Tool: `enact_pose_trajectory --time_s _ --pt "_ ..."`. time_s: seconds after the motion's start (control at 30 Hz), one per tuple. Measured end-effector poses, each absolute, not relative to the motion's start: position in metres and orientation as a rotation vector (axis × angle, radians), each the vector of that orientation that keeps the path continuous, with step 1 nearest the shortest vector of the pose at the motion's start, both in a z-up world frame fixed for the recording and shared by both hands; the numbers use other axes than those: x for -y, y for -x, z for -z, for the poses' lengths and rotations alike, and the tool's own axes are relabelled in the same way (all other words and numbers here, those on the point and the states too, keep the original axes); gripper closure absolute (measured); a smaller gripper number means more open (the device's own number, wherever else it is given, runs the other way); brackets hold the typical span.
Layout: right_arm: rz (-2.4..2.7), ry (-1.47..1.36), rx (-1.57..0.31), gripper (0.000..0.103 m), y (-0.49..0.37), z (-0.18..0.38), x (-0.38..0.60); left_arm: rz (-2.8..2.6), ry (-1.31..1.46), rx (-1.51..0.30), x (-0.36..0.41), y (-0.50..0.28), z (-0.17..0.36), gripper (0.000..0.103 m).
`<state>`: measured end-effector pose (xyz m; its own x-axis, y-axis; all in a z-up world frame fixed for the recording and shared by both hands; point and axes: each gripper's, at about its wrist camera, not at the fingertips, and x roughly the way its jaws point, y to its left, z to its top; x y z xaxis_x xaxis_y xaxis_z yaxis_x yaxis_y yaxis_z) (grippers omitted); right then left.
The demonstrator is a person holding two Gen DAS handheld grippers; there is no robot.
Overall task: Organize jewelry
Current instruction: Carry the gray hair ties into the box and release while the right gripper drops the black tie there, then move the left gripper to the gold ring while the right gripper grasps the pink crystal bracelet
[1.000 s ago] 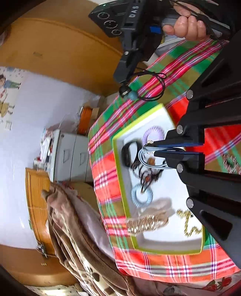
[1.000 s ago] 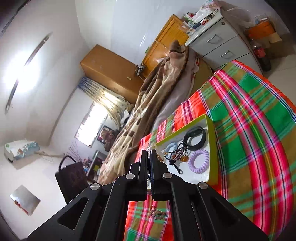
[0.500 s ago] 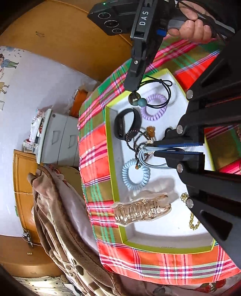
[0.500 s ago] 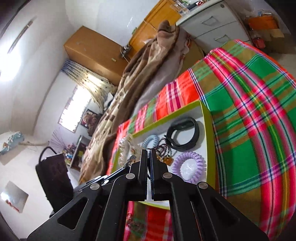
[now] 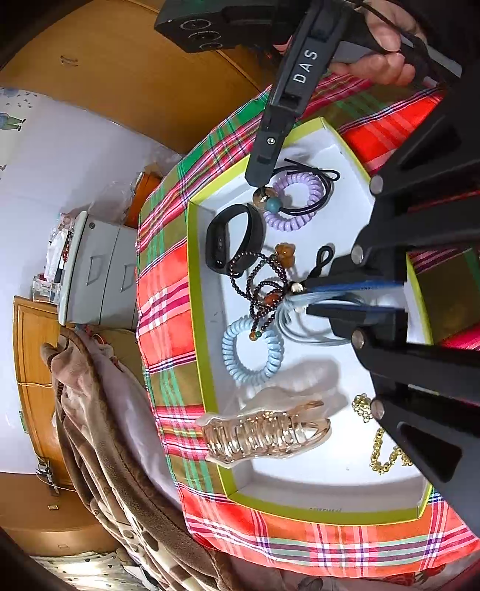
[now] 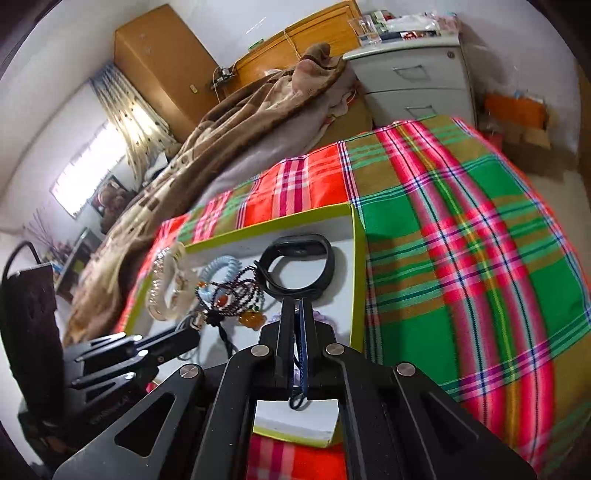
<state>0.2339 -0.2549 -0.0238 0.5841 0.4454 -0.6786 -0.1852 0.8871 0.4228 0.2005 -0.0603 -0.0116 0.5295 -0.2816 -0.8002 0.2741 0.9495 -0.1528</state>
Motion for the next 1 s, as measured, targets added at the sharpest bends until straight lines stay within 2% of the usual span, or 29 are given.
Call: enact_pose_trajectory --time_s 0.03,0.1,0.17,0.27,0.4,0.53,0.73,0.8,0.83,1.0 --pt "-0.369 -0.317 -0.874 0.1 -0.233 0.023 0.254 0.335 0.012 -0.959 0.06 -0.2 0.012 0.081" --pt "-0.362 -0.312 -0.87 0.097 -0.232 0.022 0.254 0.338 0.013 -0.955 0.06 -0.198 0.01 0.074" --pt "-0.364 -0.315 -0.861 0.093 -0.231 0.019 0.254 0.343 0.014 -0.955 0.059 -0.197 0.01 0.074" --pt "-0.361 -0.311 -0.846 0.092 -0.227 0.014 0.253 0.337 0.013 -0.945 0.058 -0.194 0.007 0.074" --pt "-0.357 -0.304 -0.82 0.088 -0.218 0.005 0.251 0.342 0.011 -0.932 0.055 -0.188 0.0 0.069" --pt "-0.366 -0.294 -0.785 0.087 -0.204 -0.005 0.248 0.344 0.026 -0.903 0.049 -0.176 -0.011 0.064" --pt "-0.425 -0.199 -0.745 0.085 -0.17 -0.017 0.232 0.327 0.084 -0.864 0.019 -0.149 -0.024 0.062" --pt "-0.465 -0.18 -0.758 0.072 -0.161 -0.016 0.223 0.299 0.105 -0.861 0.005 -0.143 -0.024 0.062" --pt "-0.487 -0.173 -0.767 0.062 -0.158 -0.015 0.218 0.289 0.116 -0.862 -0.001 -0.139 -0.023 0.062" --pt "-0.591 -0.082 -0.803 0.06 -0.14 -0.002 0.187 0.234 0.151 -0.881 -0.026 -0.123 -0.013 0.062"
